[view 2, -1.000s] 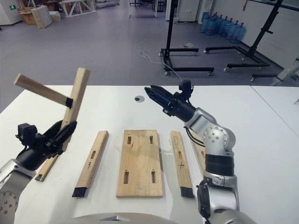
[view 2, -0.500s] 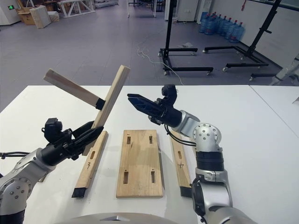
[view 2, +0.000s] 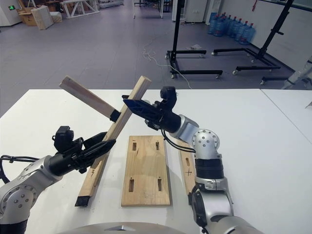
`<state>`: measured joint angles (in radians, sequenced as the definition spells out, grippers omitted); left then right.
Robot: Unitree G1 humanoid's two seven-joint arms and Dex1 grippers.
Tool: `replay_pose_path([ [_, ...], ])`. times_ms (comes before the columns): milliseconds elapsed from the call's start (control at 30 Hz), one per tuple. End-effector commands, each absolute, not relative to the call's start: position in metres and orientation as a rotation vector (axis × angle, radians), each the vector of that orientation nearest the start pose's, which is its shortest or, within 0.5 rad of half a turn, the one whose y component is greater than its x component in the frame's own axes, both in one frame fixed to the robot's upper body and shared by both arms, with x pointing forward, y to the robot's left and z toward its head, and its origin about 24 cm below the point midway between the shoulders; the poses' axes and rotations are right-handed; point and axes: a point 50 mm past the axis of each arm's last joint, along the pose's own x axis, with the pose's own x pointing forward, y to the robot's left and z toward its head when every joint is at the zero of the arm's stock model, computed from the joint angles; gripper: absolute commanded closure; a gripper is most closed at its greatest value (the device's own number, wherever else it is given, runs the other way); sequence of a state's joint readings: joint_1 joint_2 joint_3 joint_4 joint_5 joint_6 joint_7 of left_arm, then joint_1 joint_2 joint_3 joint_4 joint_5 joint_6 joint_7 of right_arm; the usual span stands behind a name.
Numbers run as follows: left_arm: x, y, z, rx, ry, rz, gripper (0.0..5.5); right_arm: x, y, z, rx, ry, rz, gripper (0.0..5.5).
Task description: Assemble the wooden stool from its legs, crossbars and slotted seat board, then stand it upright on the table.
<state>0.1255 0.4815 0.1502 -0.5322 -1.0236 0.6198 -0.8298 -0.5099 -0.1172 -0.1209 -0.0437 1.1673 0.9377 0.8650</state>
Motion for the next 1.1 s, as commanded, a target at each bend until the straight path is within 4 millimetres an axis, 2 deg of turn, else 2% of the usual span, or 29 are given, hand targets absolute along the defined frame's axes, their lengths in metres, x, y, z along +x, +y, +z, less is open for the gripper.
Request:
replay_pose_path([
  [33,0.19,0.166,0.127,-0.474,0.056,-1.15,3.47,0.271,-0.091,0.181,0.983,-0.043,1.568,2.37],
  [267,0.189,0.167,0.126,-0.471,0.055,-1.166,3.47,0.271,-0.095,0.186,1.023,-0.102,1.572,3.37],
  [400,0.189,0.167,0.124,-0.477,0.055,-1.163,3.47,0.271,-0.097,0.194,1.063,-0.158,1.57,3.37],
  [600,0.191,0.165,0.124,-0.494,0.05,-1.159,3.47,0.265,-0.101,0.201,1.021,-0.204,1.59,3.37],
  [667,0.193,0.167,0.123,-0.508,0.047,-1.13,2.87,0.267,-0.112,0.208,1.037,-0.209,1.597,3.37],
  [733,0.193,0.17,0.123,-0.515,0.036,-1.098,2.67,0.27,-0.125,0.215,1.02,-0.23,1.581,3.37],
  [800,0.192,0.173,0.122,-0.52,0.031,-1.07,2.36,0.276,-0.137,0.222,0.965,-0.267,1.526,3.37],
  [867,0.19,0.177,0.12,-0.513,0.04,-1.038,2.11,0.283,-0.145,0.226,0.835,-0.3,1.444,3.38],
  [1000,0.183,0.192,0.115,-0.55,0.032,-0.933,2.09,0.296,-0.175,0.232,0.507,-0.354,1.329,3.43],
  [1100,0.177,0.202,0.112,-0.615,0.007,-0.851,2.09,0.303,-0.183,0.225,0.358,-0.281,1.362,3.43],
])
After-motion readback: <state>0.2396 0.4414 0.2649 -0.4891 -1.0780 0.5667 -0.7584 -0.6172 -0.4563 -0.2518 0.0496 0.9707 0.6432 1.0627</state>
